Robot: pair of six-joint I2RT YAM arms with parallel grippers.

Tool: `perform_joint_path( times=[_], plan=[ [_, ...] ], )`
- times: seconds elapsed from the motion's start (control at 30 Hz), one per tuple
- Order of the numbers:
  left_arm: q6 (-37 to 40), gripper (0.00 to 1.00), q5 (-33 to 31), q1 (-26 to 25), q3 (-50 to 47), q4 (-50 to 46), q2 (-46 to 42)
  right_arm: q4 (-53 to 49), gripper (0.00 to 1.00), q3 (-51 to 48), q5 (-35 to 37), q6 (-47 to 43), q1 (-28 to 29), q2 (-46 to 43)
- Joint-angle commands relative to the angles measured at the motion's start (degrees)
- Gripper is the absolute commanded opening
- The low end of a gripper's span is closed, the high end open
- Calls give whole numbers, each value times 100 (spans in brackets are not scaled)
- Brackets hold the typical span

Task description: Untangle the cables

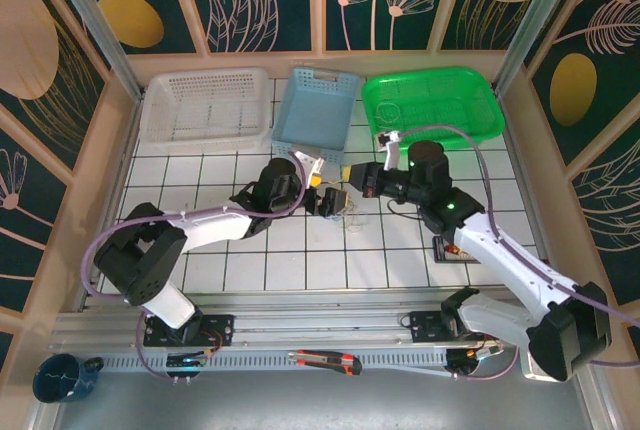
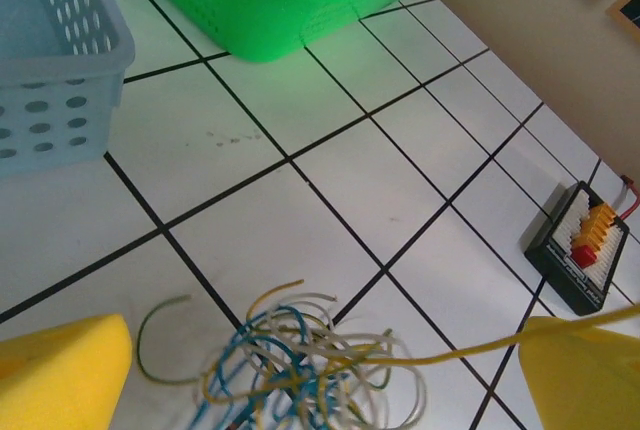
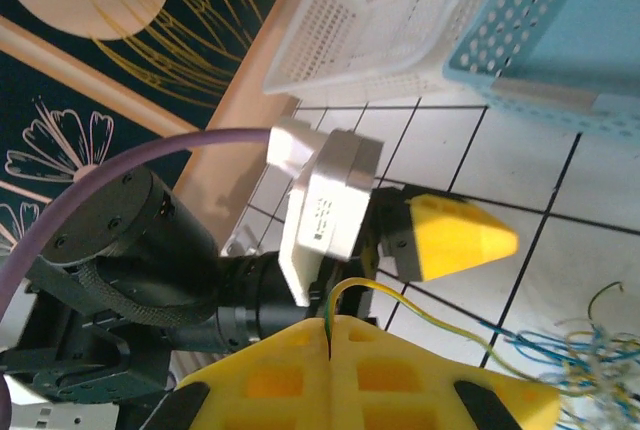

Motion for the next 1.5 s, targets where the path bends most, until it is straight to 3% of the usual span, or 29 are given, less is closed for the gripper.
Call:
perform_joint_path(
  times=[0.0, 0.3, 0.5, 0.8, 1.07, 1.17, 1.37, 1.47],
  plan=[
    [144, 98, 111, -22, 168, 425, 185, 365, 0, 299, 67, 66, 181, 98],
    [-54, 91, 282, -50, 10, 923, 525, 404, 0, 405, 114, 119, 378, 193],
    [-110, 69, 265, -58, -177, 1025, 764, 213, 0, 797, 163, -7, 324, 185],
    [-177, 44, 116, -57, -621, 1197, 959, 446, 0, 1714, -538, 266, -445, 245],
    [-214, 34, 106, -51, -691, 1210, 1217, 924, 0, 2499, -1044, 756, -879, 360],
    [-269, 42, 99, -56, -711, 1232, 1153, 967, 0, 2570, -1081, 803, -963, 361],
    [-385, 74, 63, -58, -672, 1082, 752, 1028, 0, 2218, -1058, 814, -1190, 259],
    [-432, 85, 73, -49, -640, 940, 468, 1092, 0, 1895, -1046, 831, -1329, 188]
  ],
)
